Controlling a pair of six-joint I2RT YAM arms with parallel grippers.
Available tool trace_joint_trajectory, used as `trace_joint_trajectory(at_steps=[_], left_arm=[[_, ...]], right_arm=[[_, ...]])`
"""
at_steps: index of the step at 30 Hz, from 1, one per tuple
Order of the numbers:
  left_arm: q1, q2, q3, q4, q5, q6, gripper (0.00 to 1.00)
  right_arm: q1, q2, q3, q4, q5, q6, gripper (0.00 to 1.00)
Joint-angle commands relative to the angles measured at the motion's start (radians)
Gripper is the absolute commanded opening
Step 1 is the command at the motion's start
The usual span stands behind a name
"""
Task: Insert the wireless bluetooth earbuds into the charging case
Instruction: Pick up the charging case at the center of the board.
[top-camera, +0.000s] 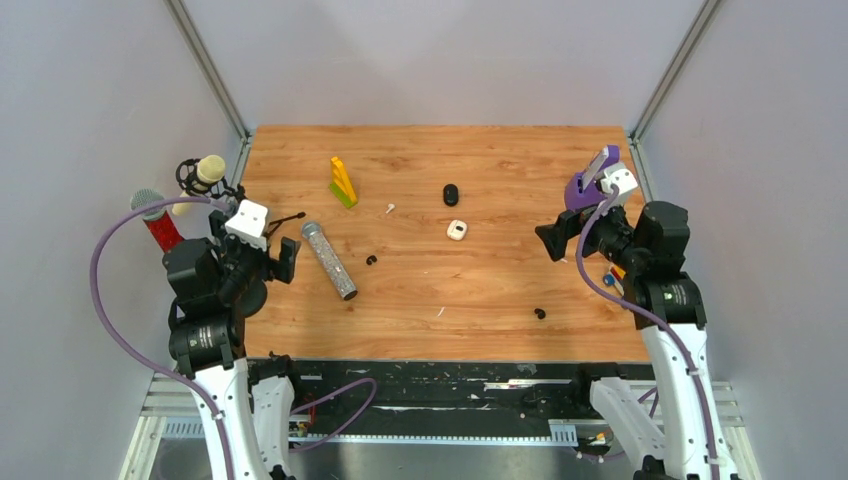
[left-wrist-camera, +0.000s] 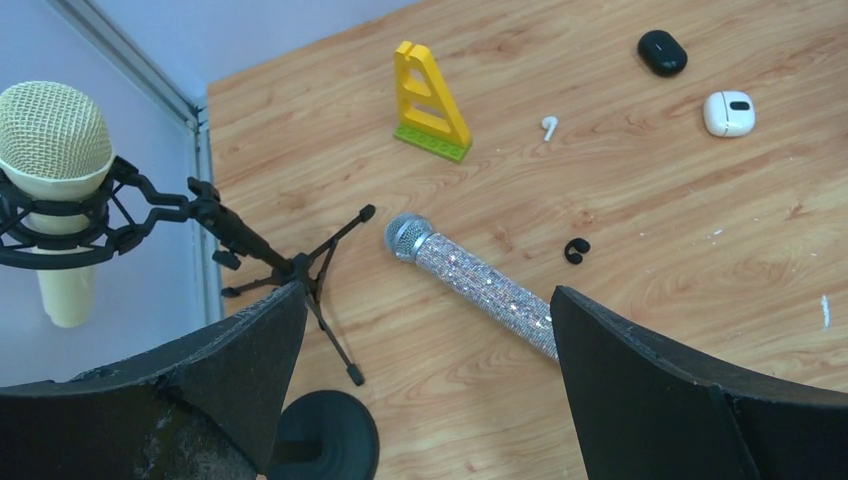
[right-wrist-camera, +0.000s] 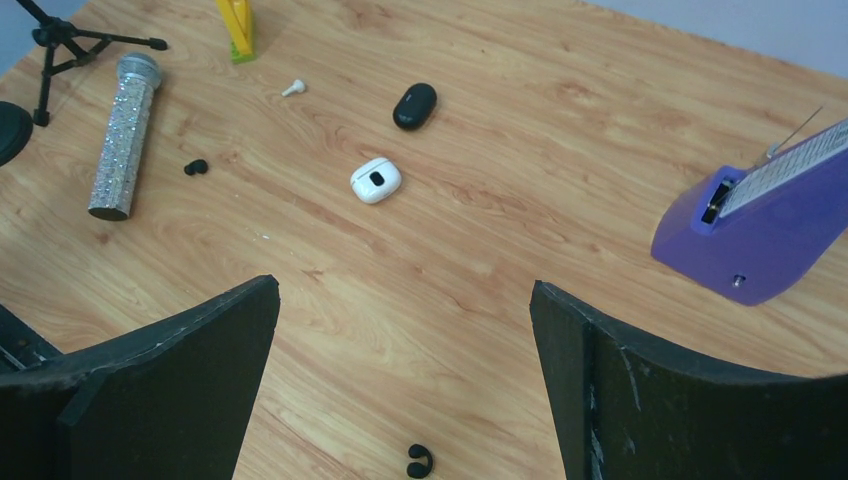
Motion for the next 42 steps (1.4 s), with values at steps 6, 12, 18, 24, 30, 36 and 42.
trace_joint_trajectory(at_steps=[6, 12, 18, 24, 30, 36, 42], left_arm=[[0.011, 0.029, 0.006, 0.05, -0.018, -0.01, 1.0], [0.01, 0.127, 0.05, 0.037, 0.021, -0.001, 1.0], [0.006, 0.249, 0.12, 0.076, -0.026, -0.016, 1.0], [-0.045, 0.327, 0.174, 0.076, -0.07, -0.046, 1.0], [-0.207, 0.349, 0.148, 0.089, -0.191, -0.004, 1.0], [-0.312, 0.424, 0.155, 0.085, -0.259, 0.044, 1.0], [-0.498, 0.501, 0.212, 0.041, -0.326, 0.125, 1.0]], right_arm=[[0.003, 0.12, 0.052, -0.016, 0.068, -0.039, 1.0], [0.005, 0.176, 0.072, -0.066, 0.065, -0.067, 1.0], [0.006, 0.194, 0.049, -0.034, 0.041, -0.029, 1.0], [0.016, 0.162, -0.014, 0.029, 0.013, -0.021, 1.0], [0.022, 0.162, -0.029, 0.035, -0.003, -0.032, 1.0], [0.026, 0.199, -0.027, 0.029, 0.034, -0.049, 1.0], [0.055, 0.257, -0.002, 0.012, 0.024, -0.107, 1.0]])
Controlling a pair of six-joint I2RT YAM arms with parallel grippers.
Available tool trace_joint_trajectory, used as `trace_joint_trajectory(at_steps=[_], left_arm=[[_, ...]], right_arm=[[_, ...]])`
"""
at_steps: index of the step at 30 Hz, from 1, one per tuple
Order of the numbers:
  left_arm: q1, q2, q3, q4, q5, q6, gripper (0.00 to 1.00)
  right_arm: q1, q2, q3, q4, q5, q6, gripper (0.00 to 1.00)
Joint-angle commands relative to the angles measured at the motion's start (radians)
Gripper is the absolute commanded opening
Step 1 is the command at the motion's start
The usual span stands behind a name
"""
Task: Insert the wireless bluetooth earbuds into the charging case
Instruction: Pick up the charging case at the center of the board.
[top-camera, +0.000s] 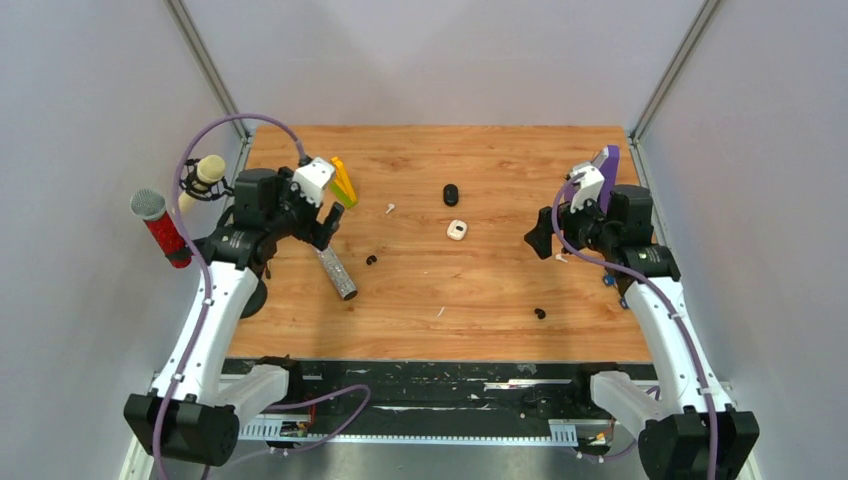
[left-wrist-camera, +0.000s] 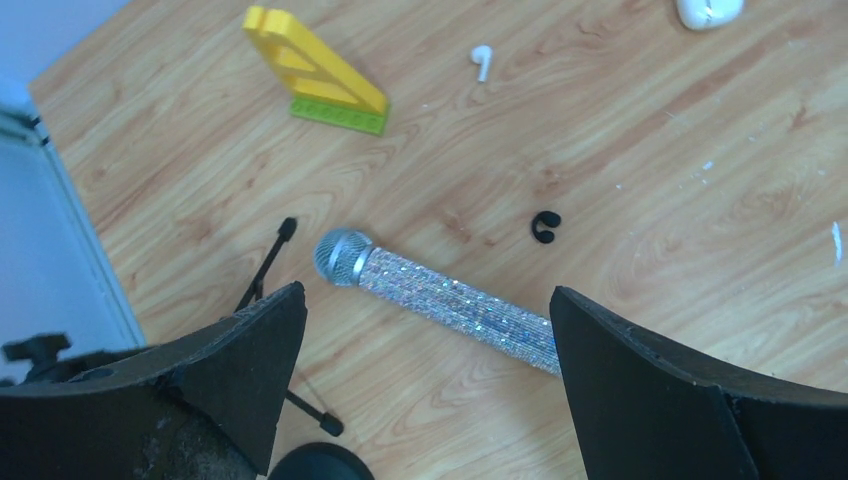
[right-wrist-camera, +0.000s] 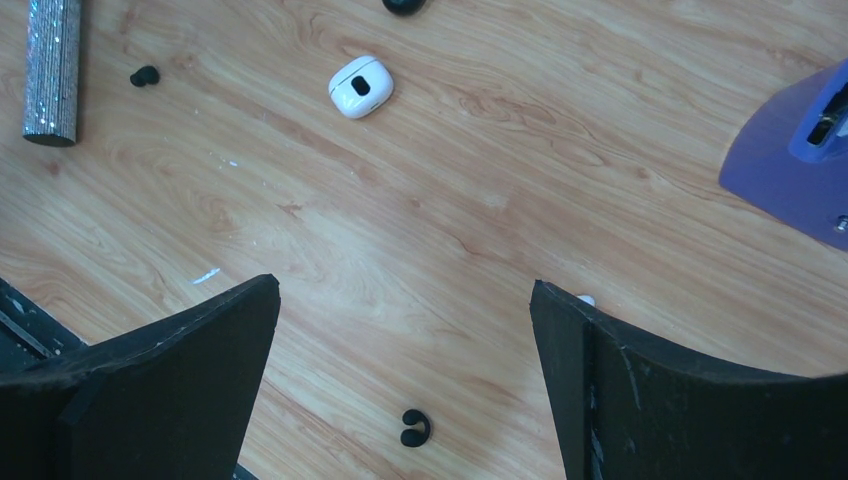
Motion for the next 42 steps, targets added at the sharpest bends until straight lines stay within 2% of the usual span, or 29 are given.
trace_joint_trajectory(at_steps=[1, 6, 13, 22, 28, 32, 36, 42], left_arm=[[-0.109, 0.039, 0.084, -0.02, -0.05, 0.089, 1.0], [-0.21, 0.119, 0.133, -0.032, -0.034, 0.118, 1.0], [-0.247, 0.205, 0.207, -0.032, 0.042, 0.139, 1.0], [-0.246, 0.246, 0.125, 0.132, 0.153, 0.119, 1.0], [-0.247, 0.274, 0.125, 0.157, 0.226, 0.121, 1.0], [-0.247, 0.3, 0.154, 0.163, 0.231, 0.112, 1.0], [-0.246, 0.326, 0.189, 0.164, 0.186, 0.031, 1.0], [-0.247, 0.313, 0.096, 0.257, 0.19, -0.033, 1.0]], right_arm=[[0.042, 0.049, 0.039, 0.02, -0.005, -0.077, 1.0], [0.158, 0.144, 0.09, 0.002, 0.074, -0.122, 1.0], [0.303, 0.279, 0.158, 0.01, 0.066, -0.18, 1.0], [0.314, 0.465, 0.276, 0.025, 0.026, -0.225, 1.0], [0.315, 0.488, 0.212, 0.175, 0.024, -0.298, 1.0], [0.314, 0.497, 0.144, 0.308, 0.002, -0.37, 1.0], [0.314, 0.554, 0.164, 0.356, 0.001, -0.375, 1.0], [0.32, 0.593, 0.155, 0.392, -0.01, -0.319, 1.0]])
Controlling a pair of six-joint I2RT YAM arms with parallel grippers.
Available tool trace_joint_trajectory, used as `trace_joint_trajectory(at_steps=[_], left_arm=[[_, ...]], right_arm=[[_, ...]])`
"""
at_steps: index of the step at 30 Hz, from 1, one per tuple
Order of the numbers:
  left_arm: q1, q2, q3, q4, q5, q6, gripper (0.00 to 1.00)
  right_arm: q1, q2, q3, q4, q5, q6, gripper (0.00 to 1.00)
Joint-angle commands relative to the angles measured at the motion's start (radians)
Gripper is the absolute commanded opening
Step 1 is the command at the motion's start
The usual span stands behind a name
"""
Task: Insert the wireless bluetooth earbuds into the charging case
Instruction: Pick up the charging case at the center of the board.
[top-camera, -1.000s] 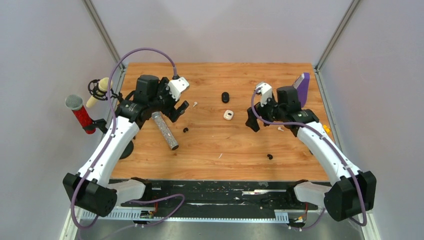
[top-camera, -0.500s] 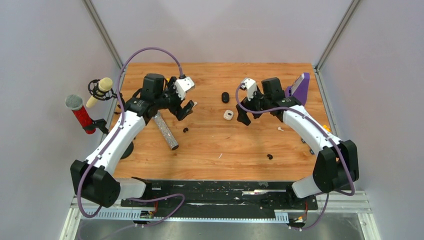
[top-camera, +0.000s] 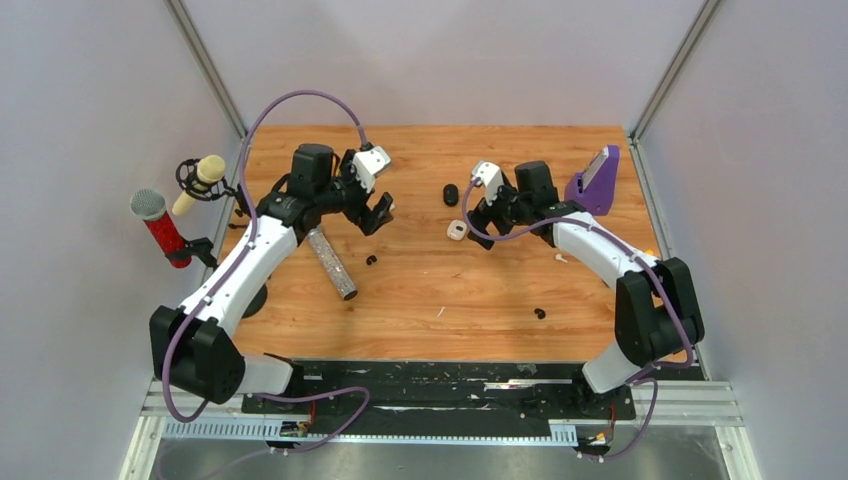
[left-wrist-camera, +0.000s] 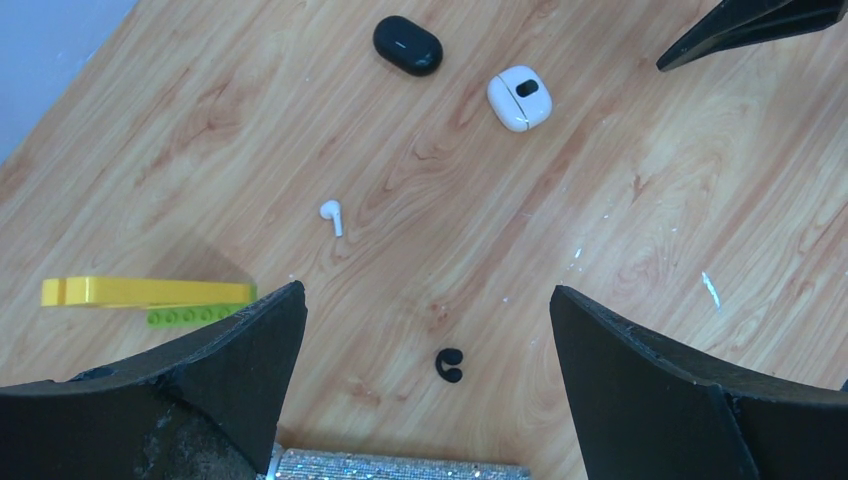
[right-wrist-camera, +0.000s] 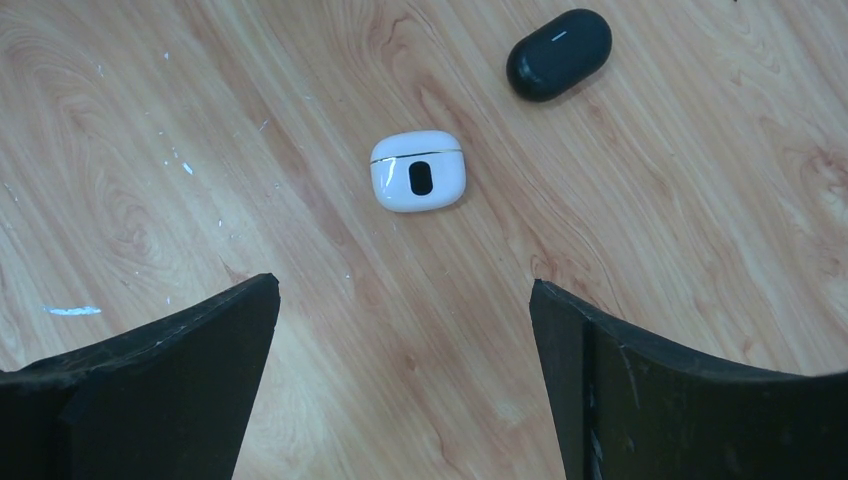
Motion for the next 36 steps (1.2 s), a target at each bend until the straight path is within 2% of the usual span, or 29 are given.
trace_joint_trajectory(at_steps=[1, 9, 17, 36], left_arm=[[-0.006, -0.006, -0.04, 0.098, 0.015, -0.069, 1.0], [-0.006, 0.056, -0.039, 0.097, 0.006, -0.073, 1.0], [-0.006, 0.035, -0.051, 0.104, -0.001, -0.071, 1.0], [-0.006, 0.022, -0.066, 0.113, -0.013, -0.067, 1.0]], right_arm=[[0.013, 0.006, -0.004, 0.105, -0.024, 0.007, 1.0], [0.031, -0.002, -0.027, 0.121, -0.012, 0.007, 1.0], [0.056, 0.03, -0.015, 0.125, 0.014, 0.02, 1.0], [0.033, 0.187, 0.15, -0.015, 0.007, -0.009, 1.0]])
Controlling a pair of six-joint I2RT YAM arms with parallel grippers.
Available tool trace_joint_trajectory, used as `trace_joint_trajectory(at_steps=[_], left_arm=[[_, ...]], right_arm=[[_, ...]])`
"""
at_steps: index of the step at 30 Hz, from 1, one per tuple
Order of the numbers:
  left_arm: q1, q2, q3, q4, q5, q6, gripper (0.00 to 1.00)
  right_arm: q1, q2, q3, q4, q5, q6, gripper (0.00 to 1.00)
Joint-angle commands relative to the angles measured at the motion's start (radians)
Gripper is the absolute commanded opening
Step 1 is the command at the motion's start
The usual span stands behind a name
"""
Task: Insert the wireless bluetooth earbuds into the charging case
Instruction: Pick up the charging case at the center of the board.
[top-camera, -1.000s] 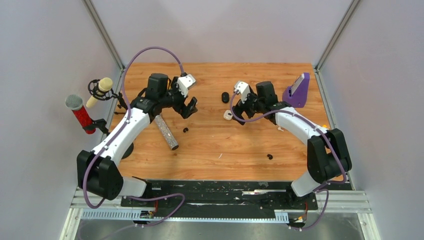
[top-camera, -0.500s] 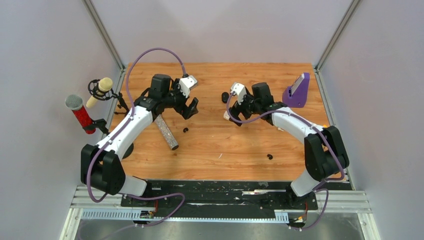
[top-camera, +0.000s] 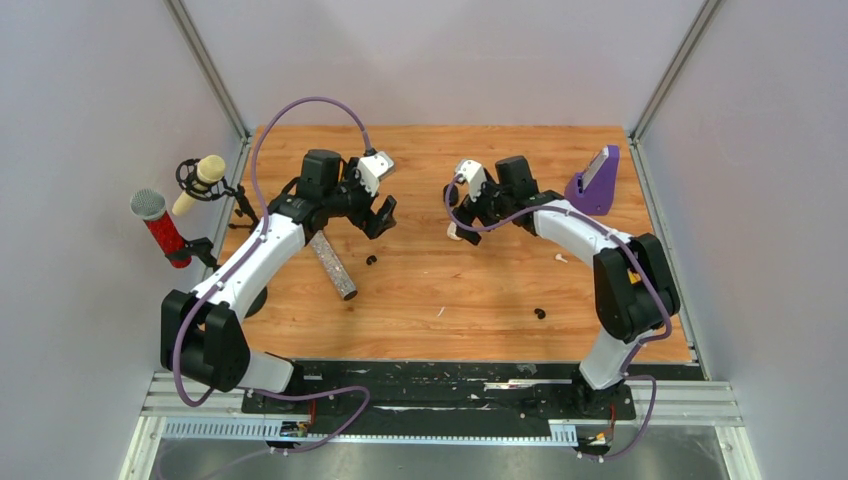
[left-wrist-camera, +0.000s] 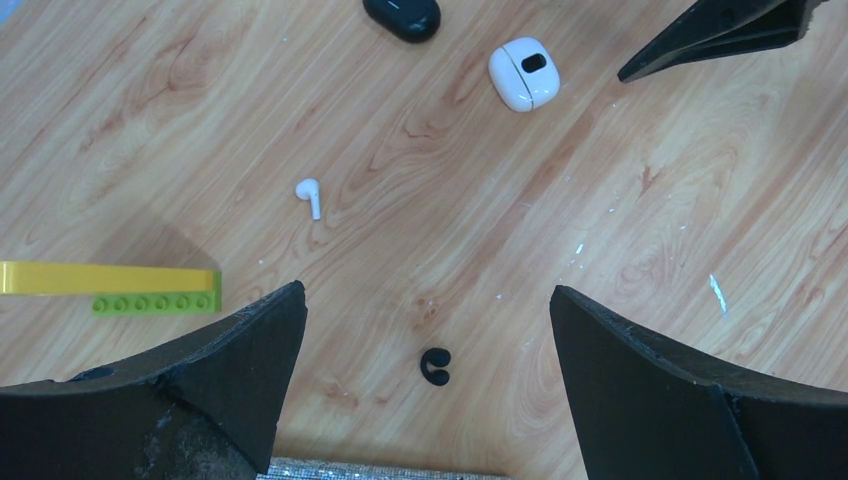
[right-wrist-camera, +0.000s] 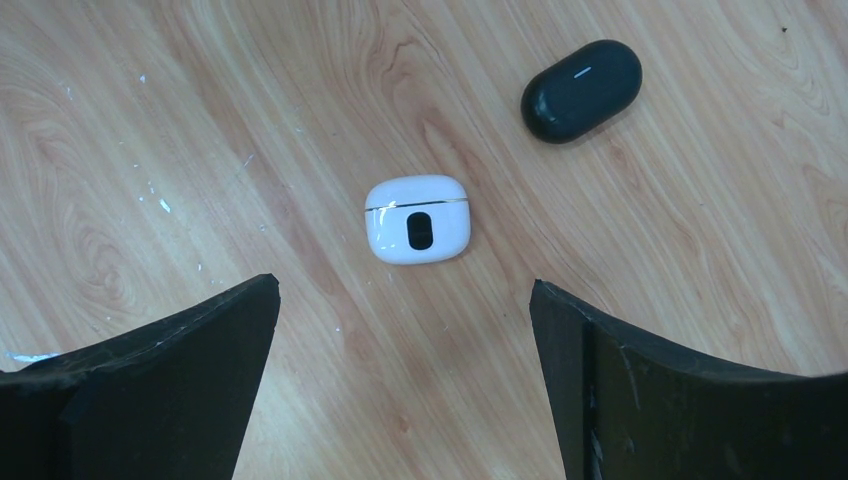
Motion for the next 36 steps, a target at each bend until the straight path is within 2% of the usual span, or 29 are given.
trace_joint_trajectory(at_steps=[1, 7, 14, 22, 28, 36], left_arm=[[-0.005, -0.037, -0.002, 0.032, 0.001, -0.008, 1.0], [-0.005, -0.038, -0.004, 0.021, 0.046, 0.002, 1.0], [-0.006, -0.015, 0.004, 0.021, 0.026, -0.005, 1.0], [-0.006, -0.009, 0.006, 0.018, 0.026, -0.005, 1.0], [-0.006, 0.002, 0.006, 0.015, 0.026, -0.002, 1.0], [-0.006, 0.015, 0.009, 0.011, 0.021, 0.001, 1.0]], right_arm=[[-0.01, 0.034, 0.043, -0.026, -0.018, -0.005, 1.0], [-0.009, 0.054, 0.049, -0.053, -0.019, 0.001, 1.0], [-0.008, 0.085, 0.071, -0.058, -0.009, 0.018, 1.0], [0.008, 0.171, 0.133, -0.059, 0.068, 0.046, 1.0], [0.012, 0.234, 0.163, -0.07, 0.114, -0.053, 1.0], [0.012, 0.292, 0.241, -0.119, 0.059, -0.093, 0.99]])
